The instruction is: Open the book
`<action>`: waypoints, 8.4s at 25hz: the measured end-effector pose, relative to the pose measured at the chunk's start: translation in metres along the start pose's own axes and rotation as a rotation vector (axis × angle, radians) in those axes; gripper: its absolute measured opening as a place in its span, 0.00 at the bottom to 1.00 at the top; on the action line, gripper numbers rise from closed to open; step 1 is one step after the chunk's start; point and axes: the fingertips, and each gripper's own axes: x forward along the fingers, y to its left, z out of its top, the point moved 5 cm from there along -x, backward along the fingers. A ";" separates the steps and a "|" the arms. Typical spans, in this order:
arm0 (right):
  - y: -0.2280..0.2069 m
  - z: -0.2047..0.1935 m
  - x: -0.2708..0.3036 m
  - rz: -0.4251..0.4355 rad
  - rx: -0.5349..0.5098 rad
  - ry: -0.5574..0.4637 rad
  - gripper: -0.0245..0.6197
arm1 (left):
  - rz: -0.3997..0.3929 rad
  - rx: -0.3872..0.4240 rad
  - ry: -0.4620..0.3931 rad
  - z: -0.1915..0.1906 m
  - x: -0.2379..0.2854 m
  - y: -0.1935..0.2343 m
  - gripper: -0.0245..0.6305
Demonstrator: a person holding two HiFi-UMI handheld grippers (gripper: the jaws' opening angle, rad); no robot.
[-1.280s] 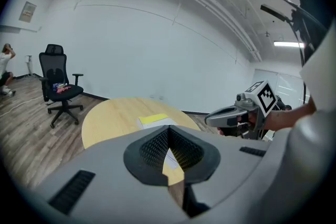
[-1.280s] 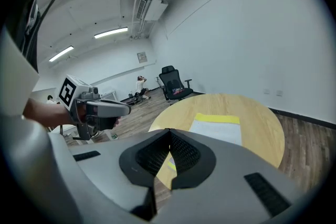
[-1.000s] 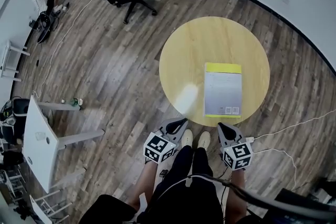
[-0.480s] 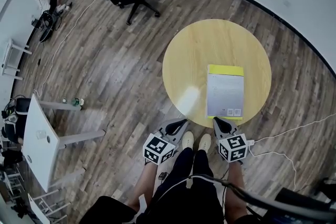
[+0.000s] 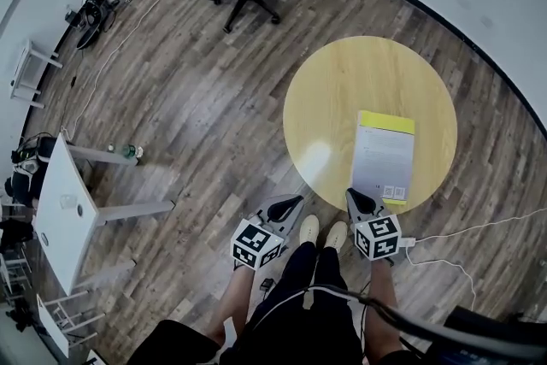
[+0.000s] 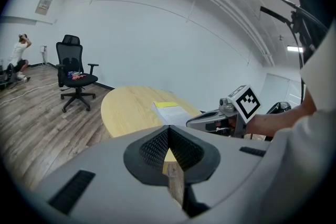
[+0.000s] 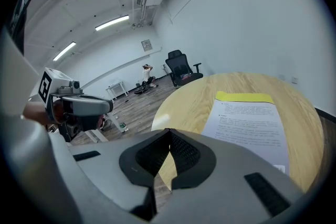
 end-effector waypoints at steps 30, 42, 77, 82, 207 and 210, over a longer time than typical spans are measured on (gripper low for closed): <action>-0.015 -0.041 0.029 -0.189 0.080 0.153 0.37 | 0.001 -0.074 0.014 -0.022 -0.003 0.024 0.04; -0.019 -0.045 0.026 -0.275 0.010 0.191 0.25 | 0.000 -0.076 0.014 -0.024 -0.003 0.023 0.04; -0.017 -0.038 0.015 -0.240 0.082 0.156 0.05 | 0.000 -0.046 -0.001 -0.011 -0.005 0.018 0.04; -0.017 -0.030 0.003 -0.248 0.081 0.131 0.05 | -0.016 -0.032 -0.006 -0.001 -0.001 0.014 0.04; -0.120 0.039 -0.205 -0.460 0.198 -0.265 0.05 | -0.244 0.241 -0.113 0.134 0.095 -0.139 0.04; -0.100 0.063 -0.197 -0.427 0.152 -0.294 0.05 | -0.216 0.251 -0.161 0.150 0.077 -0.130 0.04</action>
